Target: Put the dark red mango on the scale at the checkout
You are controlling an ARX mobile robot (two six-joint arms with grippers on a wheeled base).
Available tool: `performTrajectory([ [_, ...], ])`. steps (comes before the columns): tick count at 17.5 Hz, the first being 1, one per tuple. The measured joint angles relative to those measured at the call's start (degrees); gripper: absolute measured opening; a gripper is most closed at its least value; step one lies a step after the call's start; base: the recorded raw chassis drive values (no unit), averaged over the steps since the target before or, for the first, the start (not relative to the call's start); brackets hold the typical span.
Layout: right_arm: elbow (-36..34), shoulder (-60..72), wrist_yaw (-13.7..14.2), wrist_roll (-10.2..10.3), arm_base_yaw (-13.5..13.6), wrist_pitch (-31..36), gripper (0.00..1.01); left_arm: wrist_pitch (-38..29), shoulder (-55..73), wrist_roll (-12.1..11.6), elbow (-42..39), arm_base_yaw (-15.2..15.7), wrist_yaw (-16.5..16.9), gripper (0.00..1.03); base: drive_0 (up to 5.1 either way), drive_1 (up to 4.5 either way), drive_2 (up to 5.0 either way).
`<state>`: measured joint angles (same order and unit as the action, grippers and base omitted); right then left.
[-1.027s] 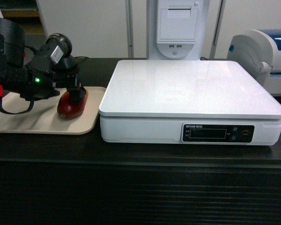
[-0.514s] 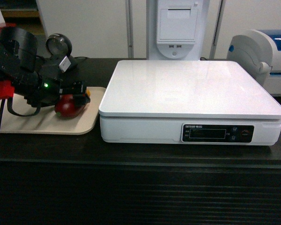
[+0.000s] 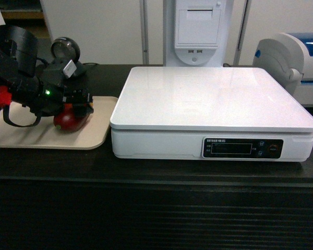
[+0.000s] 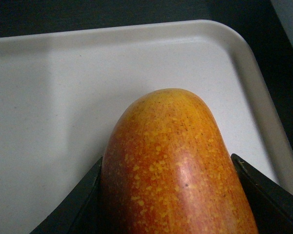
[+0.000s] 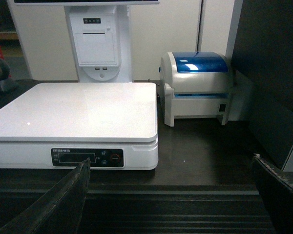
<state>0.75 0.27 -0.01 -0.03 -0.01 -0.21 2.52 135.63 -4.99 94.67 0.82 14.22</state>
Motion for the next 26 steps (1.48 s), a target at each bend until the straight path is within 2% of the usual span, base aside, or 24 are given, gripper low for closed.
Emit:
performTrajectory([
  [3,0.00,0.00,0.00,0.00,0.00,0.00,0.98,-3.06,-7.58,0.74,-2.38,-1.29,0.44,0.67,0.0,0.00,0.0],
  [5,0.00,0.00,0.00,0.00,0.00,0.00,0.98,-4.24,-13.49,2.80,-2.38,-3.98,0.83,0.66,0.0,0.00,0.0],
  [6,0.00,0.00,0.00,0.00,0.00,0.00,0.98,-4.07,-15.96,3.82,-2.32,-5.92,0.98,0.66,0.0,0.00,0.0],
  [8,0.00,0.00,0.00,0.00,0.00,0.00,0.98,-4.11,-18.95,6.43,-2.01,-11.76,1.44,0.66,0.0,0.00,0.0],
  [10,0.00,0.00,0.00,0.00,0.00,0.00,0.98,-3.87,-19.02,7.93,-2.01,-17.62,0.81,0.66,0.0,0.00,0.0],
  [12,0.00,0.00,0.00,0.00,0.00,0.00,0.98,-4.31,-18.53,9.86,-1.68,-22.53,-1.57,0.66,0.0,0.00,0.0],
  [15,0.00,0.00,0.00,0.00,0.00,0.00,0.98,-2.25,-14.67,13.70,3.04,-27.26,-6.25,0.66,0.0,0.00,0.0],
  [18,0.00,0.00,0.00,0.00,0.00,0.00,0.98,3.15,-7.21,17.94,10.47,-29.57,-10.88,0.66,0.0,0.00,0.0],
  [20,0.00,0.00,0.00,0.00,0.00,0.00,0.98,6.29,-2.47,19.80,15.30,-30.16,-13.53,0.66,0.0,0.00,0.0],
  [23,0.00,0.00,0.00,0.00,0.00,0.00,0.98,11.52,2.93,22.49,22.21,-30.16,-17.20,0.66,0.0,0.00,0.0],
  [26,0.00,0.00,0.00,0.00,0.00,0.00,0.98,14.27,6.16,23.74,27.45,-29.86,-21.05,0.65,0.0,0.00,0.0],
])
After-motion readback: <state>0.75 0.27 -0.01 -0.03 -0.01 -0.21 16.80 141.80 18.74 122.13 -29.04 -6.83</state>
